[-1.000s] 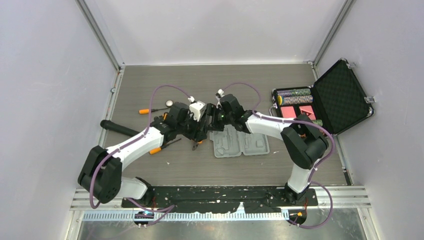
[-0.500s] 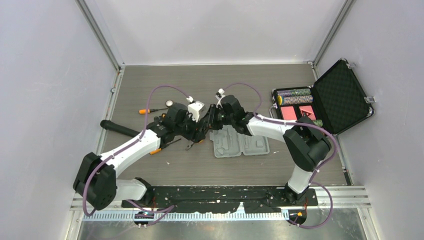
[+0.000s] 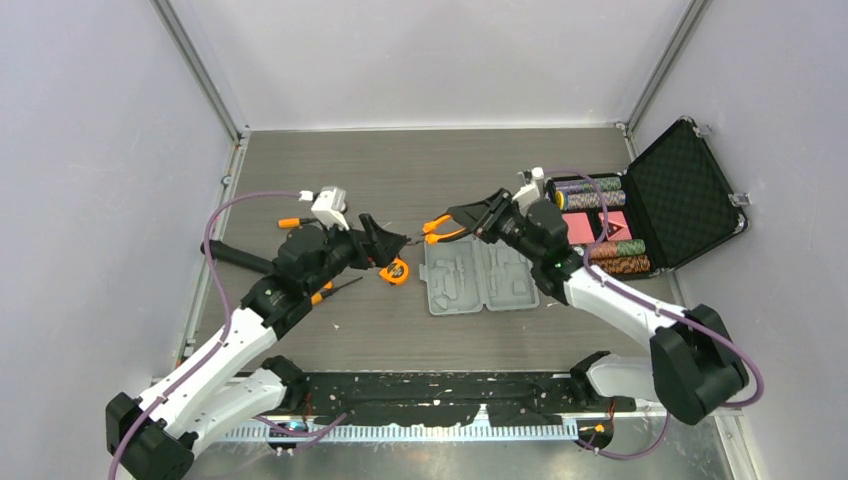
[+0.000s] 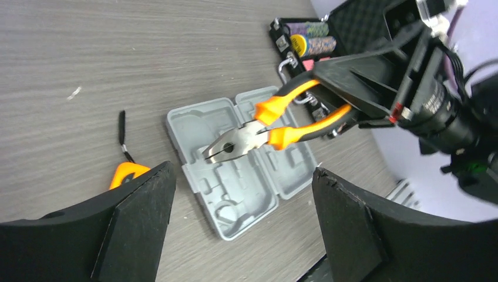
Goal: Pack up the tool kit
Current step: Place the pliers in the toolbox.
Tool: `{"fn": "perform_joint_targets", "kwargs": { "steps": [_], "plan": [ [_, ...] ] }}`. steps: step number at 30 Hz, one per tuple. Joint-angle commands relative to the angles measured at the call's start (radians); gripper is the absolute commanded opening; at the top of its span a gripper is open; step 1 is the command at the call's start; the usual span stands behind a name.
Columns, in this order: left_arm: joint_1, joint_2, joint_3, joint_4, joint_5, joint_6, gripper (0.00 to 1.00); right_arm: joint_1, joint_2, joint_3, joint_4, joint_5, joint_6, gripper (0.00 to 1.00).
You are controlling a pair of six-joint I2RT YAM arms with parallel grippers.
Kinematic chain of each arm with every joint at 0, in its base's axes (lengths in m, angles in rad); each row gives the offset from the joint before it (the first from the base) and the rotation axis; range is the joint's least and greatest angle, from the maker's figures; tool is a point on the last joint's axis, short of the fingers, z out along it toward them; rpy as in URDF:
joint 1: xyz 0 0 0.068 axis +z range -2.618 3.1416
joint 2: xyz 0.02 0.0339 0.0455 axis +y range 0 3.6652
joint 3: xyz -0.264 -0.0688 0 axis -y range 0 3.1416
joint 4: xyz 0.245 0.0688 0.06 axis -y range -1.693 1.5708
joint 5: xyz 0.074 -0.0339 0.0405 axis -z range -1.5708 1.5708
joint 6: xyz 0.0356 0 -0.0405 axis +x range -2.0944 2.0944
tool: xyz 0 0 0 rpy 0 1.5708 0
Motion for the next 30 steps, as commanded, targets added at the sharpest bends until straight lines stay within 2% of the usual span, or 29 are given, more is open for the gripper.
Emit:
{"fn": "perform_joint_targets", "kwargs": {
  "steps": [1,6,9,13,23,27,30],
  "plan": [
    [0.005,-0.031,-0.089,0.239,-0.079,-0.244,0.86,-0.011,-0.122,-0.072,0.286,0.065,0.149,0.05],
    [0.004,-0.005,-0.137,0.437,-0.019,-0.33,0.84,-0.013,-0.174,-0.137,0.433,0.105,0.249,0.05],
    [0.004,0.012,-0.146,0.476,-0.023,-0.359,0.84,-0.013,-0.196,-0.159,0.477,0.114,0.274,0.05],
    [0.002,0.04,-0.167,0.621,0.009,-0.398,0.84,-0.013,-0.202,-0.171,0.511,0.117,0.295,0.05],
    [0.001,0.142,-0.118,0.683,0.079,-0.442,0.79,-0.013,-0.161,-0.197,0.62,0.102,0.361,0.05],
    [0.001,0.163,-0.114,0.715,0.077,-0.451,0.72,-0.013,-0.155,-0.198,0.63,0.091,0.363,0.05],
    [0.0,0.175,-0.112,0.748,0.078,-0.462,0.58,-0.011,-0.148,-0.203,0.642,0.084,0.363,0.05]
  ]
}}
